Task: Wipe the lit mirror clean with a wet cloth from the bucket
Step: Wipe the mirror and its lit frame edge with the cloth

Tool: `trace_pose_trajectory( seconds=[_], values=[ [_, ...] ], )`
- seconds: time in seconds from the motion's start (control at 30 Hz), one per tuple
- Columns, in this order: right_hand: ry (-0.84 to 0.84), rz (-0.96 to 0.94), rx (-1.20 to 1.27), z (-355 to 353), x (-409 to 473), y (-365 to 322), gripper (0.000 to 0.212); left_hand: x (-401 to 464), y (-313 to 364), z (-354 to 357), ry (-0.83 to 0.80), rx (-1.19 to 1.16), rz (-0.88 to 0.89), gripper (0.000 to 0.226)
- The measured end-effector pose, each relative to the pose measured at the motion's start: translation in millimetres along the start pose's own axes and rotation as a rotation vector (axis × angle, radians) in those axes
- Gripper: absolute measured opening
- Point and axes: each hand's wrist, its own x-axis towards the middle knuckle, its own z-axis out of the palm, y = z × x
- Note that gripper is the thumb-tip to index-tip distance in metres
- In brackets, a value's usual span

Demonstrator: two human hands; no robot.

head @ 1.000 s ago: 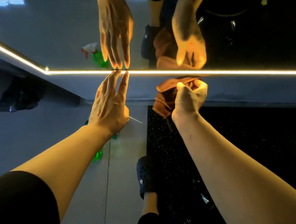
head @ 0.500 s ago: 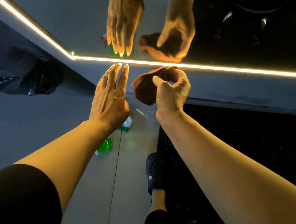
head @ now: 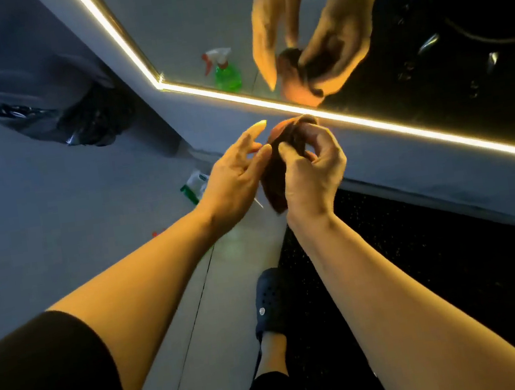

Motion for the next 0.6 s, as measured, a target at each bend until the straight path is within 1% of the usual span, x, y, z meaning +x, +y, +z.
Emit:
trace_pose_trajectory(
  seconds=[0.03,0.07,0.1,0.13,0.2,0.23,0.3,0.33,0.37,0.4,0.43,0.47,0.5,0.53,0.57,0.6],
  values=[
    [-0.122,0.028,0.022,-3,-3,1,0.021,-2,-1,9,-0.019,-0.207,-0.078,0.044],
    [-0.234,0.084,0.043,-5,-6,2,0.022,-3,-1,16,0.015,-0.318,-0.149,0.039],
    [-0.322,0.148,0.059,-8,-8,1,0.025,-6,0,23,0.088,-0.362,-0.208,0.033],
    [-0.366,0.178,0.045,-11,-6,1,0.026,-7,-2,28,0.195,-0.356,-0.249,0.026],
    [-0.353,0.124,-0.056,-19,4,0,0.025,-7,-5,31,0.406,-0.345,-0.301,0.016],
    [-0.319,0.076,-0.118,-23,11,0,0.024,-4,-5,29,0.509,-0.39,-0.311,0.015],
    [-0.232,0.038,-0.195,-30,24,0,0.022,13,0,24,0.692,-0.512,-0.319,0.012],
    [-0.192,0.026,-0.215,-33,30,0,0.022,24,7,25,0.733,-0.588,-0.313,0.011],
    [-0.156,0.014,-0.226,-37,36,-1,0.024,34,17,32,0.723,-0.669,-0.304,0.013],
    [-0.13,0.006,-0.23,-40,40,-2,0.027,42,28,43,0.672,-0.742,-0.295,0.017],
    [-0.111,-0.001,-0.23,-43,44,-2,0.027,45,37,58,0.585,-0.783,-0.302,0.022],
    [-0.097,-0.007,-0.229,-46,47,-3,0.026,46,40,75,0.483,-0.777,-0.322,0.025],
    [-0.089,-0.012,-0.238,-49,50,-4,0.022,44,43,88,0.415,-0.744,-0.359,0.026],
    [-0.086,-0.016,-0.24,-51,52,-3,0.019,44,42,95,0.396,-0.721,-0.39,0.026],
    [-0.089,-0.02,-0.241,-53,53,-4,0.019,45,39,95,0.442,-0.713,-0.405,0.027],
    [-0.093,-0.02,-0.236,-54,53,-3,0.021,49,36,89,0.536,-0.722,-0.41,0.025]
  ],
)
